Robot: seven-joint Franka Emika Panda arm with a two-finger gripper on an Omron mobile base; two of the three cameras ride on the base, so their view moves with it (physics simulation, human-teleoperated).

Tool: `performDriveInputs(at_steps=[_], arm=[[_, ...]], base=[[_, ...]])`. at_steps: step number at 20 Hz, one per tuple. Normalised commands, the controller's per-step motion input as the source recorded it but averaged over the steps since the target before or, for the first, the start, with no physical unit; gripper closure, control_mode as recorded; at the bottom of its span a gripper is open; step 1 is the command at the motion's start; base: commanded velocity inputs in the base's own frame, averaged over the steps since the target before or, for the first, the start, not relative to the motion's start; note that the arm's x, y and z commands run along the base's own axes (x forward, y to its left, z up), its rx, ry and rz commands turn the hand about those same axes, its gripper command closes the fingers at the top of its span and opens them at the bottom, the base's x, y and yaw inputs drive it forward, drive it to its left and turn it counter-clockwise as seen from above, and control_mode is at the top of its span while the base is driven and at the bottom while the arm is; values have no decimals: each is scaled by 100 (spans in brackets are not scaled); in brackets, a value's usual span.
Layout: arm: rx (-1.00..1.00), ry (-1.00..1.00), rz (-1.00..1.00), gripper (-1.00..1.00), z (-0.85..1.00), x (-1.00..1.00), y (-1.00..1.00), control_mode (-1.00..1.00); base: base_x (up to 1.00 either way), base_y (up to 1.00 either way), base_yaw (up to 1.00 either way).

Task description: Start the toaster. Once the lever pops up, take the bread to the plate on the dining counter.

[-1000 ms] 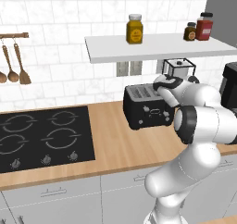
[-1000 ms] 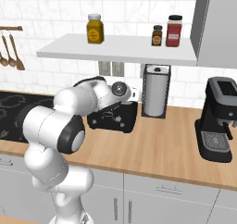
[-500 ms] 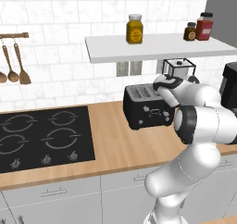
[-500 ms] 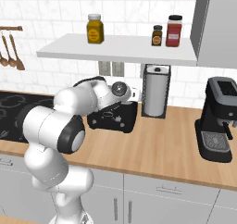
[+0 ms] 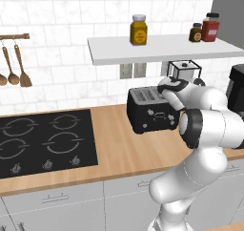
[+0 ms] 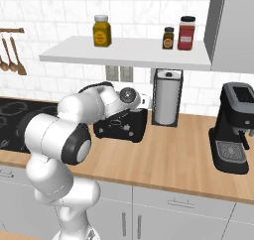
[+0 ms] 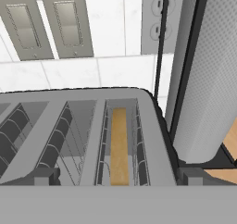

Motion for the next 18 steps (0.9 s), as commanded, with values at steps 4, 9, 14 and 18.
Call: performDriveInputs(at_steps=[4, 9, 14, 18], arm=[[0, 0, 0, -100, 0, 0, 0, -100], [0, 0, 0, -100, 0, 0, 0, -100], [0, 0, 0, -100, 0, 0, 0, -100], [0, 0, 0, -100, 0, 0, 0, -100]], base=[[0, 0, 0], [0, 0, 0], [0, 0, 0], [0, 0, 0]])
